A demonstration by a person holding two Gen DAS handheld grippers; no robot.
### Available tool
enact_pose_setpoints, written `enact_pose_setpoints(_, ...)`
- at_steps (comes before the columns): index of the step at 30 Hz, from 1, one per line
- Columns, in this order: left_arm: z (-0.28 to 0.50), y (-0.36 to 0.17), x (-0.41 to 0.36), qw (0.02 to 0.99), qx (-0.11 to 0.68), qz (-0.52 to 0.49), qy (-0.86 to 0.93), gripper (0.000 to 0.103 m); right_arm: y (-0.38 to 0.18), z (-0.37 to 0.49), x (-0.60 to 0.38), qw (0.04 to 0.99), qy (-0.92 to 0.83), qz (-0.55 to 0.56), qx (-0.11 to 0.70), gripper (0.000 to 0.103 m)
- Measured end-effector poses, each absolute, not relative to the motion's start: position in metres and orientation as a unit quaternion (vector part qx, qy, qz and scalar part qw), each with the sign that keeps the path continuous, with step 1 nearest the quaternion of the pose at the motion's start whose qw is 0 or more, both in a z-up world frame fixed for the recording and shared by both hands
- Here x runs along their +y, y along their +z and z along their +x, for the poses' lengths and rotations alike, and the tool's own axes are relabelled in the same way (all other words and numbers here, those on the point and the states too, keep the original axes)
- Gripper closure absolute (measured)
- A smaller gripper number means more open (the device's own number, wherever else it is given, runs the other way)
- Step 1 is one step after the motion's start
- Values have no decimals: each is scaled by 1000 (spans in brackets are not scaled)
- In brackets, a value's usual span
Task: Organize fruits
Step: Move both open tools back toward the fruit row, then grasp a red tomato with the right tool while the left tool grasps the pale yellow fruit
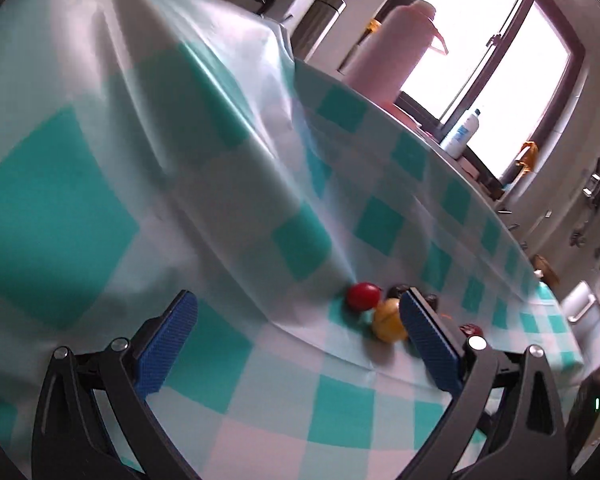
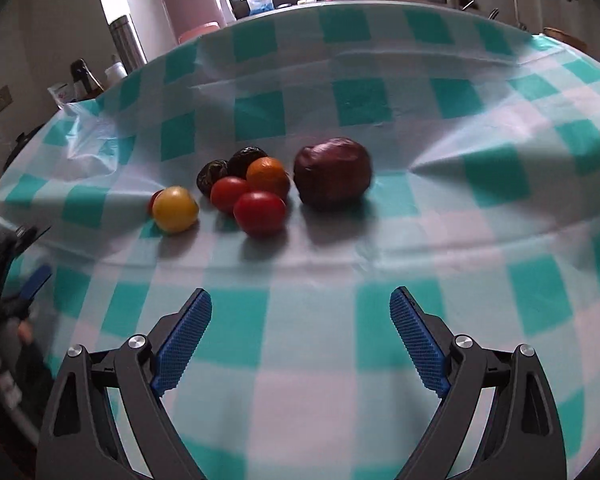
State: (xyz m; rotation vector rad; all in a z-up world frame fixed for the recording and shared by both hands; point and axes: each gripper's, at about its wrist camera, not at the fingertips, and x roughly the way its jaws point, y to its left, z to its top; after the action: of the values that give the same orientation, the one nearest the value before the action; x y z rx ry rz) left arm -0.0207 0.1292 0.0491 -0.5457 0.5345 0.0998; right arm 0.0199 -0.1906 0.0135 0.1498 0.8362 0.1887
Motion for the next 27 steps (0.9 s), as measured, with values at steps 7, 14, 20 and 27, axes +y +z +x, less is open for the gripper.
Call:
enact_pose_setpoints(7, -25, 47, 127, 924, 259, -275, 69, 2, 0, 83, -149, 902, 77, 11, 425, 26)
enact_pose_setpoints(14, -23, 44, 121, 924, 266, -264, 72, 2, -3, 106, -131, 895, 96, -18, 435, 37)
enact_pose_setpoints(20, -22, 39, 114, 925, 277, -250, 72, 2, 5, 92, -132, 906, 103, -26, 410, 64)
enact_pose_setpoints(27, -19, 35, 107, 926, 288, -236, 65, 2, 14, 25, -175, 919, 122, 59, 371, 64)
